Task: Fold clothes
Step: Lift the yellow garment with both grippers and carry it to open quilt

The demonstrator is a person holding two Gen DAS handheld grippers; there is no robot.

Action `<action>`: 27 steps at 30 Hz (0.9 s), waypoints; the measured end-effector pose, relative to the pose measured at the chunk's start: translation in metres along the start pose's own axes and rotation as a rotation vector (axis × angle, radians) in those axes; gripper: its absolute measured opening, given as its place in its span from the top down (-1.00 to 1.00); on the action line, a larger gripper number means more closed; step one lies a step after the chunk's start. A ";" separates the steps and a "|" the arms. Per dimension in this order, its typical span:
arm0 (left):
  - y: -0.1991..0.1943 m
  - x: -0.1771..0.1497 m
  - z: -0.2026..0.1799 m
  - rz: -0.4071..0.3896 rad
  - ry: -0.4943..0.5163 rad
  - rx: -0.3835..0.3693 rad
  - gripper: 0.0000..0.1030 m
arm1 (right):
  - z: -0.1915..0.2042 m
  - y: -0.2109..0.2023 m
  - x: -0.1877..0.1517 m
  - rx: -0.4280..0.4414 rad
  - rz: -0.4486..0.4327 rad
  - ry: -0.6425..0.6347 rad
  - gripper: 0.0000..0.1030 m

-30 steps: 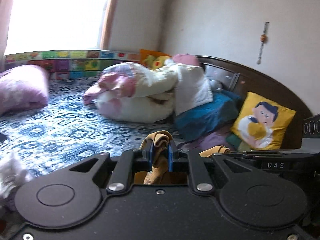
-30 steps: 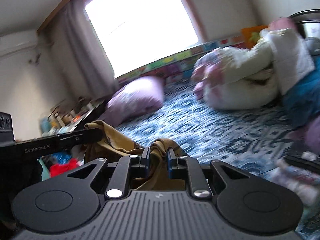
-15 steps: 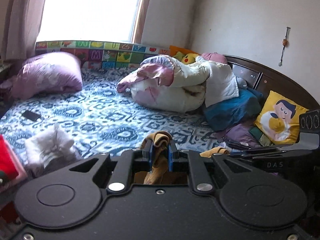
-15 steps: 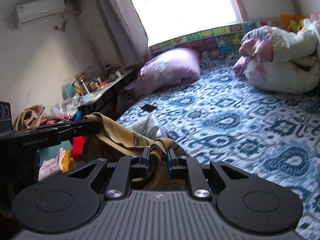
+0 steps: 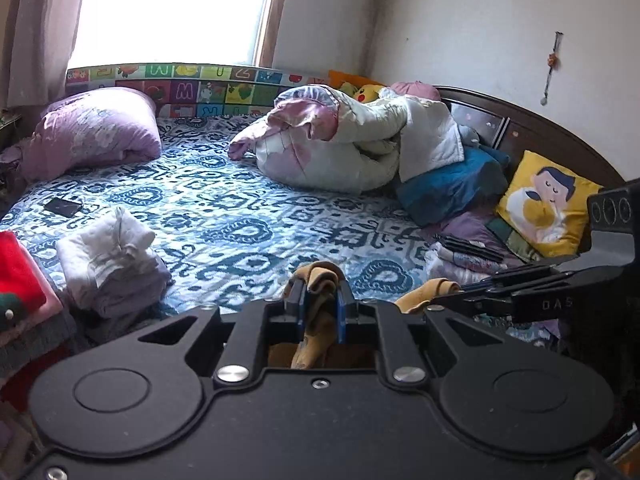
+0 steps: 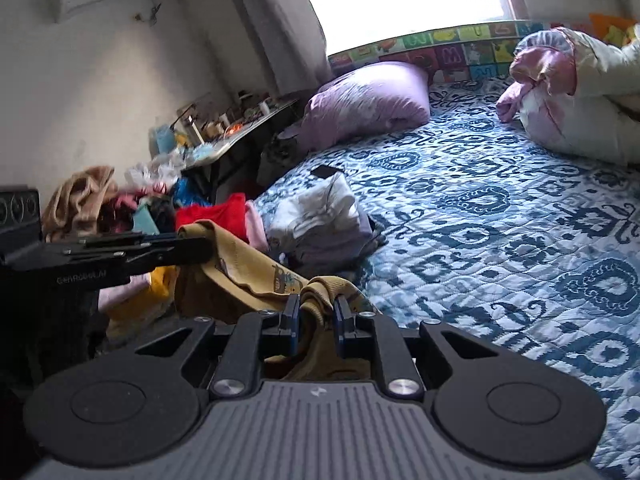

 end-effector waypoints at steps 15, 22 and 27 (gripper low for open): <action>-0.046 -0.050 -0.049 0.065 0.011 -0.056 0.76 | 0.017 -0.052 -0.059 0.042 0.075 0.000 0.65; 0.018 -0.070 -0.029 0.172 -0.043 -0.039 0.76 | -0.006 -0.019 -0.075 0.017 0.159 0.059 0.65; 0.090 -0.086 0.017 0.254 -0.141 0.007 0.76 | -0.052 0.047 -0.080 -0.016 0.222 0.186 0.65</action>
Point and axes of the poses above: each gripper's, at about its wrist camera, not at the fingertips, and y roughly the way its jaws point, z to its left, x to its top, the point moved 1 cm from there along y, roughly the way its jaws point, and after that the axes turned 1 degree about -z, right-handed, at the moved point
